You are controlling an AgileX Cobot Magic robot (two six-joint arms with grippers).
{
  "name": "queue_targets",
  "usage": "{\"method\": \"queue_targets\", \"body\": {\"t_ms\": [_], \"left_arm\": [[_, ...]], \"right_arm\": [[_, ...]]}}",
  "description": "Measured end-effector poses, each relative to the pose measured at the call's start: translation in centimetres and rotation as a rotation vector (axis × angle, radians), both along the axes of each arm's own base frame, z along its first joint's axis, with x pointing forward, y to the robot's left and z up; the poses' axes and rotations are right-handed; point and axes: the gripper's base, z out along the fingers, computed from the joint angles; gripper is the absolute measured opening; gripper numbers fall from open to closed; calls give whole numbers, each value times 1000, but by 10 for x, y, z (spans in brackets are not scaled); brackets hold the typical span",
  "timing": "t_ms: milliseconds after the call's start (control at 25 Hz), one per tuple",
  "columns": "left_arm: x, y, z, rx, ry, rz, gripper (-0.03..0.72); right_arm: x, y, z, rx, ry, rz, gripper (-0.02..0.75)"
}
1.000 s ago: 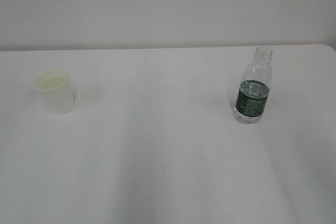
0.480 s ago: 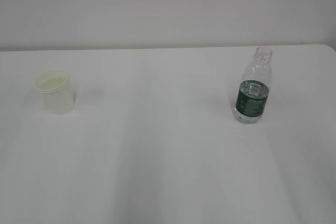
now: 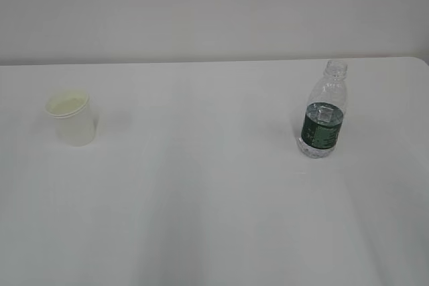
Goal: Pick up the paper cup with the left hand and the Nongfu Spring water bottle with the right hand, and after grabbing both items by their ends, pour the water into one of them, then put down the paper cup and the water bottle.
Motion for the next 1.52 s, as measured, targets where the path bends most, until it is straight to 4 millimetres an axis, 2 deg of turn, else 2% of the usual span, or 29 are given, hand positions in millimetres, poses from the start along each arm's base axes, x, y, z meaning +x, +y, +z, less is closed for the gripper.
{"method": "queue_targets", "body": {"t_ms": [480, 760, 1200, 1400, 1520], "left_arm": [[-7, -1, -10, -16, 131, 2, 532], [-16, -1, -20, -28, 171, -1, 506], [-35, -1, -56, -34, 157, -4, 493], [-44, -1, -62, -37, 110, -7, 485], [-47, -1, -65, -42, 65, -12, 482]], "right_arm": [[-7, -2, -10, -28, 135, -4, 574], [-15, -4, -15, -42, 177, -10, 574], [-58, -14, -40, -11, 125, -34, 574], [-81, -20, -43, 14, 16, -35, 574], [-86, -24, -49, -5, 13, -57, 574]]}}
